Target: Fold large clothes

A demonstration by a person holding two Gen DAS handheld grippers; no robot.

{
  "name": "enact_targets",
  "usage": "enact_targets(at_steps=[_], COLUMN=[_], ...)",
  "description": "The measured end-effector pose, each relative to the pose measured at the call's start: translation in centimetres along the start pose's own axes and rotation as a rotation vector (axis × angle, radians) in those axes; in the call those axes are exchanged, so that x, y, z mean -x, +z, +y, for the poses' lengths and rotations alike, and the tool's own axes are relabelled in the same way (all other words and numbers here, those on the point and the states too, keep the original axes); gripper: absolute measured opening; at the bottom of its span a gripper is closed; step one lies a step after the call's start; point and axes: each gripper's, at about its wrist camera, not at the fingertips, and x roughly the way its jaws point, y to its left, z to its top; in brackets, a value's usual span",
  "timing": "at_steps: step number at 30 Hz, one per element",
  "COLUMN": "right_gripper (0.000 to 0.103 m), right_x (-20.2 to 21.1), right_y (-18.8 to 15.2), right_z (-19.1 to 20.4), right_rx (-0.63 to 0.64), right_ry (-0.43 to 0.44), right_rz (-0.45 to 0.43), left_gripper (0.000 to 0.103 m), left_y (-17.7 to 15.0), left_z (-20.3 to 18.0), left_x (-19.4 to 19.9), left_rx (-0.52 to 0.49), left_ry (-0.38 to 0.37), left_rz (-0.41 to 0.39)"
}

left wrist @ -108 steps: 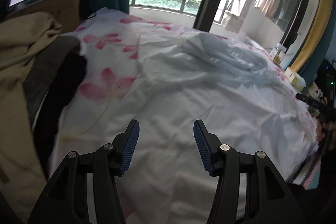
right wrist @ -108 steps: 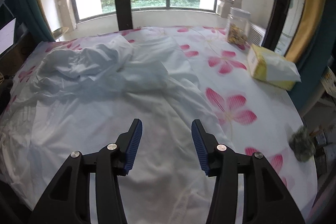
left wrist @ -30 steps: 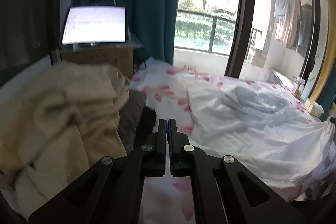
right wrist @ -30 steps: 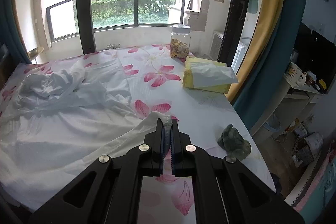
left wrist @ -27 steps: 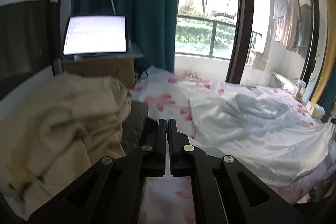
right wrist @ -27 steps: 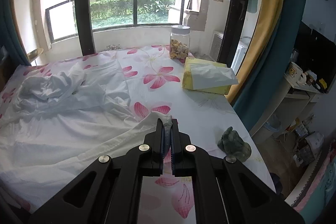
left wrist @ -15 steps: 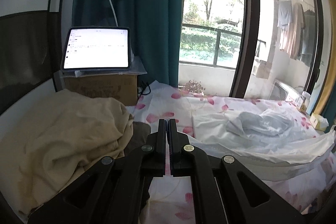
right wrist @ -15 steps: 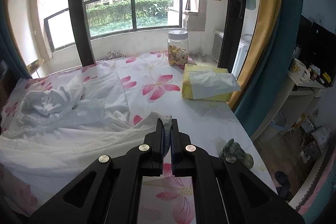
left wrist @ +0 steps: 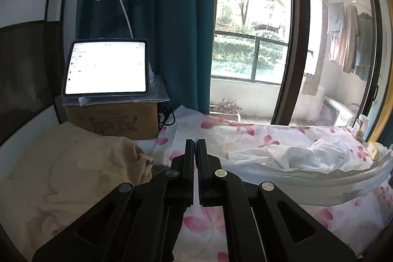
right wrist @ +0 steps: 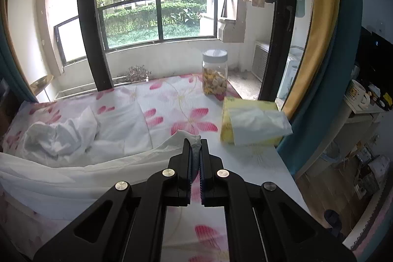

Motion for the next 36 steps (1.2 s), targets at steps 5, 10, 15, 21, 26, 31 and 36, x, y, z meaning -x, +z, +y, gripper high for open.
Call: enact_targets(at_steps=[5,10,15,21,26,31,36], right_gripper=[0.004,0.004,0.004,0.004,0.004,0.004,0.004], right_x=[-1.4,-3.5,-5.4,-7.5,-9.3,-11.1,-13.1], right_y=[1.5,2.8,3.9,5.1,6.2,7.3,8.1], right_z=[0.2,0.4,0.6,1.2,2.1,2.8,3.4], right_rx=[-0.013,-0.019,-0.018,-0.001,0.030,0.039,0.049], right_ry=[0.013,0.022,0.028,0.032,0.032,0.037,0.037], right_rz=[-0.010,-0.006,0.005,0.014,0.025,0.037,0.056], left_gripper=[0.002,0.002,0.002,0.002,0.002,0.002,0.002], left_y=[0.7,1.4,1.8,1.8,2.1,2.7,2.6], left_z=[0.0,-0.2,-0.3,-0.3,-0.4,-0.4,-0.5], left_x=[-2.5,-4.7,-7.3,-10.4,-13.2,-15.5,-17.8], left_rx=[0.010,0.007,0.012,0.025,0.036,0.052,0.065], left_ry=[-0.003,0.001,0.004,0.009,0.004,0.000,0.000], left_rz=[0.025,0.038,0.066,0.102,0.132,0.145,0.162])
